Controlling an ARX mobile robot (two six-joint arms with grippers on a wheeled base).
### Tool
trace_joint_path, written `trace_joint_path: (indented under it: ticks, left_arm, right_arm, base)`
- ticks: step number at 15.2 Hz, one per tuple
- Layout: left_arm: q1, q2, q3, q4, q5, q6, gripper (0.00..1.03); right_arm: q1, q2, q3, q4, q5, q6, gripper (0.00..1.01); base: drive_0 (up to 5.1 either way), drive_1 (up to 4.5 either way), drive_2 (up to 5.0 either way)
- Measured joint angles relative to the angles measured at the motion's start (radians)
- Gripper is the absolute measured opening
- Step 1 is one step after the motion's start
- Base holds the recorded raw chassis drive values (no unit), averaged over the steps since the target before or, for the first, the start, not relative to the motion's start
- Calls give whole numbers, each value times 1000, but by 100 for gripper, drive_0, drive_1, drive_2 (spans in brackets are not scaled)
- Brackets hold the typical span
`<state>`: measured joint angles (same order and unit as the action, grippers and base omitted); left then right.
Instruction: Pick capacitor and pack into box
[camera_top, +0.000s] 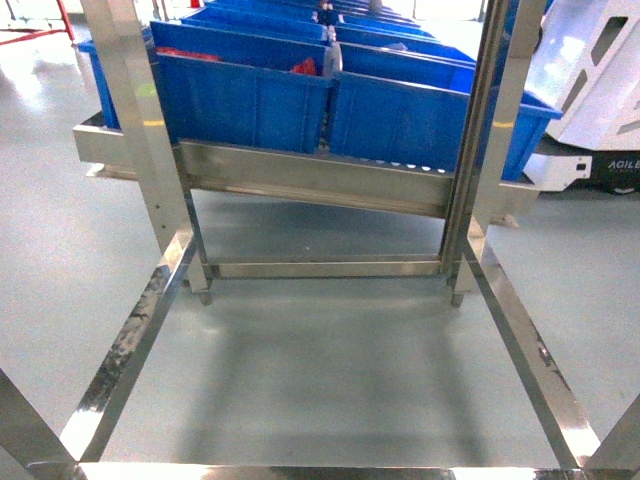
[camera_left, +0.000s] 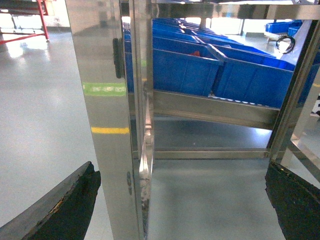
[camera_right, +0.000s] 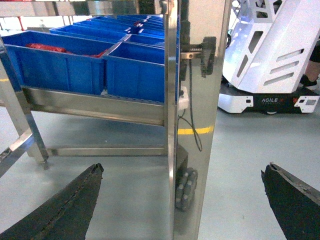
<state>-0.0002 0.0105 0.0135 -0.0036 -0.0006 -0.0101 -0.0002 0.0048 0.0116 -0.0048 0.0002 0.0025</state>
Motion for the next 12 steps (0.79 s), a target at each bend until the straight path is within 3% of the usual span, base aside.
trace_joint_path:
  ticks: [12]
  left_arm:
    - [0,0,0,0,0,0,98]
  right_arm:
    - [0,0,0,0,0,0,98]
  base:
    - [0,0,0]
